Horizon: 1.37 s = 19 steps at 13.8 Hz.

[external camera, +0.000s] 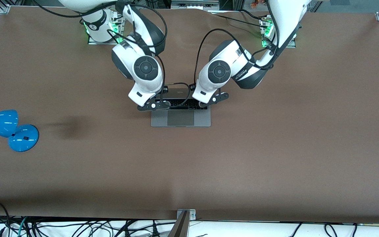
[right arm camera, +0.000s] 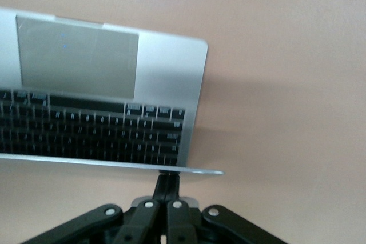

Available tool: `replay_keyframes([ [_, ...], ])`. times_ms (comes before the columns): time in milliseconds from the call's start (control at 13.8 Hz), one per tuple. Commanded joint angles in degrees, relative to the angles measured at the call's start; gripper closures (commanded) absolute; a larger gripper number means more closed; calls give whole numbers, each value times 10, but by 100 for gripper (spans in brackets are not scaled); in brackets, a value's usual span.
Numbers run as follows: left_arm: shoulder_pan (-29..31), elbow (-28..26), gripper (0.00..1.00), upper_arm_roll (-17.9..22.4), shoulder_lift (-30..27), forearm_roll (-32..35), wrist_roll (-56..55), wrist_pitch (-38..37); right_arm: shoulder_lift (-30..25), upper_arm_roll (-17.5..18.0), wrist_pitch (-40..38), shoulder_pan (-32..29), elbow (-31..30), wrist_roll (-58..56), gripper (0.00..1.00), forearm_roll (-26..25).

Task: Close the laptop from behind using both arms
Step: 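Push the laptop screen down with both grippers onto the keyboard, then lift both grippers off the closed laptop and draw them apart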

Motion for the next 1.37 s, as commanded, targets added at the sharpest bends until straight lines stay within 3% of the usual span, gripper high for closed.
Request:
replay_keyframes([
  [0, 0, 57, 100, -1, 62, 58, -13, 6, 39, -7, 37, 0, 19, -5, 100, -12],
  [651, -6, 87, 100, 28, 131, 90, -18, 51, 144, -14, 97, 0, 59, -11, 100, -127],
  [940, -6, 87, 100, 28, 151, 104, -19, 72, 188, -14, 148, 0, 59, -11, 100, -133],
  [1229, -9, 87, 100, 34, 163, 104, -21, 89, 188, -14, 149, -1, 77, -20, 100, -124],
  [1301, -9, 87, 100, 35, 166, 104, -21, 88, 186, -13, 142, -4, 91, -20, 67, -120],
])
